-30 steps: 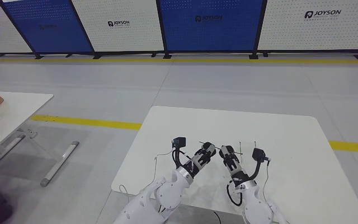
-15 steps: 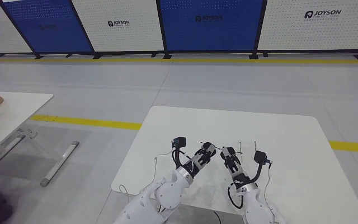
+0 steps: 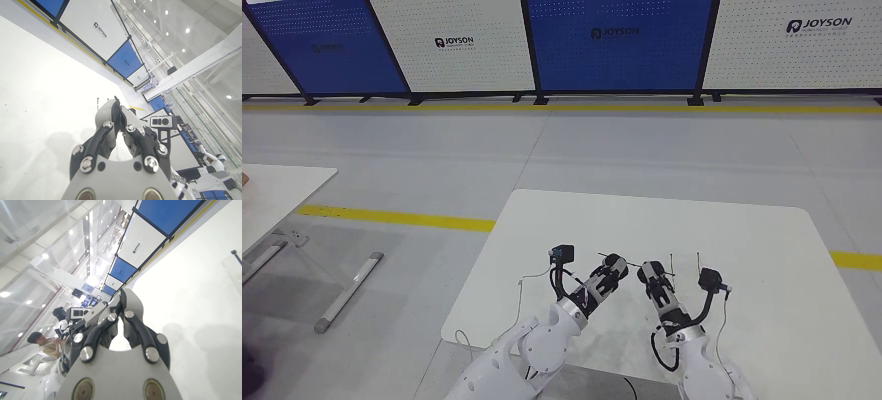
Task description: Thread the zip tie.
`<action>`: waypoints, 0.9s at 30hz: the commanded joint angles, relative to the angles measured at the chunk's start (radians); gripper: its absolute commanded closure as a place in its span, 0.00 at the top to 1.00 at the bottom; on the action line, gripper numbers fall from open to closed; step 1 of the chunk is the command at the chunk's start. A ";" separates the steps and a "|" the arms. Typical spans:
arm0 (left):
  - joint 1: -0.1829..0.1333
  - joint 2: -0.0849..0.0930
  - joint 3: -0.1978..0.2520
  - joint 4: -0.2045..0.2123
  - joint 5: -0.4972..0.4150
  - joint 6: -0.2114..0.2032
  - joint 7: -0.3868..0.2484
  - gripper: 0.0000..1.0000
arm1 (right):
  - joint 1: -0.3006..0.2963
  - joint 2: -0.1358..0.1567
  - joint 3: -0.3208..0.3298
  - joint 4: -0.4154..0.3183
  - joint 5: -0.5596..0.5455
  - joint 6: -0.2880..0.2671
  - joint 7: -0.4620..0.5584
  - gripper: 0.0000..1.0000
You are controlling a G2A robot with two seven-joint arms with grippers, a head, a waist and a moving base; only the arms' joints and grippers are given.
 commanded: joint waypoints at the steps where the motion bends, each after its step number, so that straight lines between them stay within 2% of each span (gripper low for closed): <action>1: 0.000 0.000 0.000 0.000 0.000 0.000 0.000 0.00 | 0.004 0.000 -0.002 0.002 -0.002 0.004 0.005 0.00; 5: 0.000 0.000 0.000 0.000 0.000 0.000 0.000 0.00 | 0.014 0.000 -0.003 0.008 0.019 0.000 0.041 0.00; 13: 0.000 0.000 0.000 0.000 0.000 0.000 0.000 0.00 | 0.037 0.006 0.022 0.030 0.096 -0.042 0.154 0.00; 27: 0.000 0.000 0.000 0.000 0.000 0.000 0.000 0.00 | 0.054 0.011 0.022 0.056 0.079 -0.091 0.184 0.00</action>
